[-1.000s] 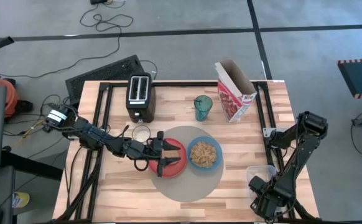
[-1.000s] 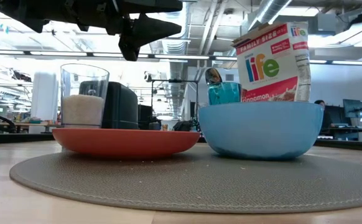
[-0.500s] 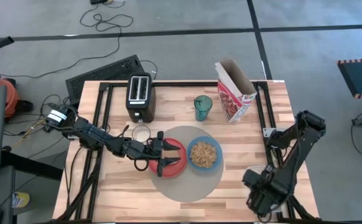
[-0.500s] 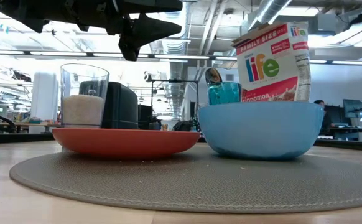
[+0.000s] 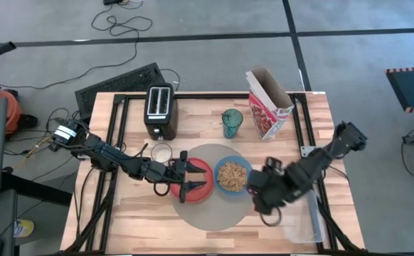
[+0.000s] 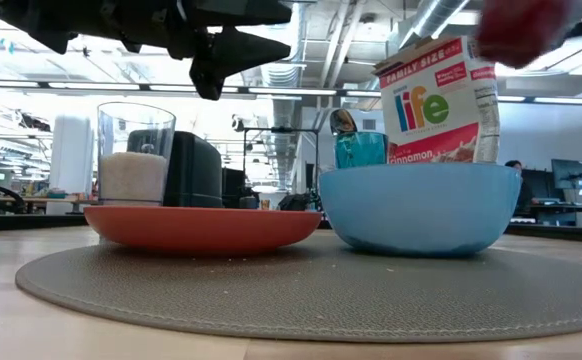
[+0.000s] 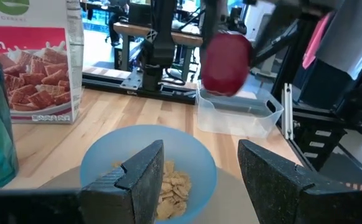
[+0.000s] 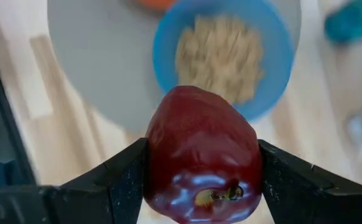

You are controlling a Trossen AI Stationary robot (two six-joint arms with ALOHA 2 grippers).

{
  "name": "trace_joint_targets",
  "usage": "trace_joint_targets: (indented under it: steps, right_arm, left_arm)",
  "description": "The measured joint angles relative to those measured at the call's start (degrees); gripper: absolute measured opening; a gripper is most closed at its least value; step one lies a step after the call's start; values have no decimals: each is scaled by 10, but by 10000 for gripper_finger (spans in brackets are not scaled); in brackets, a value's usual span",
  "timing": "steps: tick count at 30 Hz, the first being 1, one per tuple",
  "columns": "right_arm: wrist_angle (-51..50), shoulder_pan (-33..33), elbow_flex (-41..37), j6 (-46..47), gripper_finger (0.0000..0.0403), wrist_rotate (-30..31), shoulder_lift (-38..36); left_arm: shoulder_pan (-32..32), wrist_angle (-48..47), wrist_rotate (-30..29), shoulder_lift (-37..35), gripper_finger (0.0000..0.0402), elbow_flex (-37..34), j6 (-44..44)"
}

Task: Arrange a breakfast setting
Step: Put the apple on the top center of the placemat

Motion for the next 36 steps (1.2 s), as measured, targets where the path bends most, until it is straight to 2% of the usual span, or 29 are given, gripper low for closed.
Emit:
trace_joint_targets:
  steps: [6,16,22,28,32,36]
  right_arm:
    - [85,-97,0,-182,286,3,0]
    - [204,-233,0,-393,286,-1,0]
    - [257,-297,0,-455,286,-40,0]
    - [283,-324,15,-491,286,-49,21]
    - [245,-328,84,-511,286,-49,77]
    - [154,-338,185,-515,286,-48,155]
  left_arm:
    - [-10,-47,0,-18,194,0,14]
    - [-42,-240,-19,-95,194,0,7]
    - [-59,-262,-20,-97,194,-1,21]
    - [-61,-293,-1,-97,194,-1,26]
    - [-61,-316,0,-97,194,-1,21]
    - [-61,-323,0,-97,194,-1,20]
